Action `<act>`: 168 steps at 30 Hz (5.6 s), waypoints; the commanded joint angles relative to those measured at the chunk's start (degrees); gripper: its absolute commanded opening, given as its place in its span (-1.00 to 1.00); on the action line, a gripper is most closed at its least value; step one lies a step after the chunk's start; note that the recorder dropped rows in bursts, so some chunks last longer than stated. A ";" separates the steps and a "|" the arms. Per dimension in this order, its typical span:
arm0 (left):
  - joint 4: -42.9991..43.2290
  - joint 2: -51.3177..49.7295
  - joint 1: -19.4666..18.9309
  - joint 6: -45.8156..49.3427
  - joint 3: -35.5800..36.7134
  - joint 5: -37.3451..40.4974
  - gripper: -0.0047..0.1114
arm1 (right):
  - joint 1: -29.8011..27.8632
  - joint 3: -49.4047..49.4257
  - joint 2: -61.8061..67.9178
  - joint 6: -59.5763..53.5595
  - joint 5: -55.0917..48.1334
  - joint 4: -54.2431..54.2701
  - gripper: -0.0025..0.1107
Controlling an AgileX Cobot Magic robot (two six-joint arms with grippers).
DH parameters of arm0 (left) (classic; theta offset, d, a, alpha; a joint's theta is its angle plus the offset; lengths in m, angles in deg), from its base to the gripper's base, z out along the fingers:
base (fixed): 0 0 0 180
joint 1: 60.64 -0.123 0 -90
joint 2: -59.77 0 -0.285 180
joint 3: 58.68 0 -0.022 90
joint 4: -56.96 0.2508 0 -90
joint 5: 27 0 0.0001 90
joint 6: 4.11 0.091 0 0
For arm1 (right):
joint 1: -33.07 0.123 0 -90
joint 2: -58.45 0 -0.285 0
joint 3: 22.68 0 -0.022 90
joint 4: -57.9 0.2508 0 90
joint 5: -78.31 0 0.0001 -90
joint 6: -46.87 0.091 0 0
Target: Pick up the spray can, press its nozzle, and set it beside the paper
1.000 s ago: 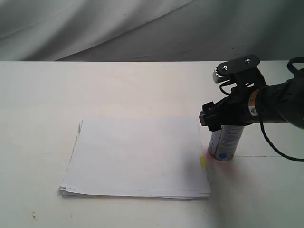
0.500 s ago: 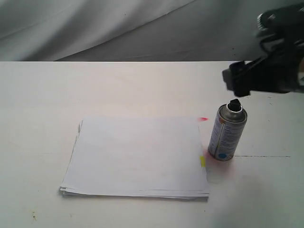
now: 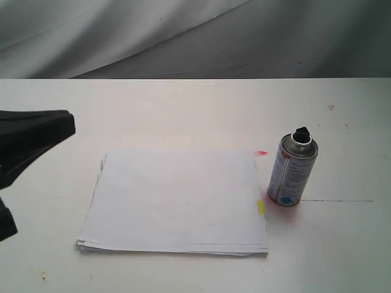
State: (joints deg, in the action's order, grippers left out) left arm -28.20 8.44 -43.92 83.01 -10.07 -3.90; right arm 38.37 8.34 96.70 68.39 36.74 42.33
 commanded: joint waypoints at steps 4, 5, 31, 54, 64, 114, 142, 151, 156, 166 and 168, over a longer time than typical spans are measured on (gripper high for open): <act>-14.79 1.56 1.25 21.46 1.75 3.04 -0.92 | -0.06 0.04 -13.28 -17.10 -8.50 21.65 -0.96; -14.79 1.56 1.25 21.46 2.97 3.04 -0.92 | -0.06 0.04 -15.05 -19.29 -8.04 23.93 -0.96; -14.79 1.42 1.25 23.87 8.55 2.23 -0.92 | -0.06 44.80 -18.57 -49.37 40.05 53.73 -0.96; -14.79 1.42 1.25 23.87 8.55 2.36 -0.92 | -7.52 44.80 -30.20 -49.37 40.03 53.73 -0.96; -14.79 1.53 1.25 23.85 8.55 2.50 -0.92 | -7.52 44.80 -30.20 -49.37 40.03 53.73 -0.96; 60.48 36.71 -8.79 -64.70 20.48 -12.65 -0.92 | -7.52 44.80 -30.20 -49.37 40.03 53.73 -0.96; 70.27 36.71 -8.79 -73.66 28.60 -12.50 -0.92 | -7.52 44.80 -30.20 -49.37 40.03 53.73 -0.96; 70.27 36.71 -8.79 -73.43 28.60 -12.52 -0.92 | -7.52 44.80 -30.20 -49.37 40.03 53.73 -0.96; 70.27 40.36 -8.79 -73.43 28.60 -12.52 -0.92 | -7.52 44.80 -30.20 -49.37 40.03 53.73 -0.96; 70.27 43.54 -8.79 -73.43 28.60 -12.58 -0.92 | -7.52 44.80 -30.20 -49.37 40.03 53.73 -0.96; 70.27 43.54 -8.79 -73.43 28.60 -12.58 -0.92 | -7.52 44.80 -30.20 -49.37 40.03 53.73 -0.96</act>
State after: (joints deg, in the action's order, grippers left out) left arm 42.06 51.73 -52.60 10.01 18.25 -16.19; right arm 31.31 52.97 66.83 19.20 76.72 96.10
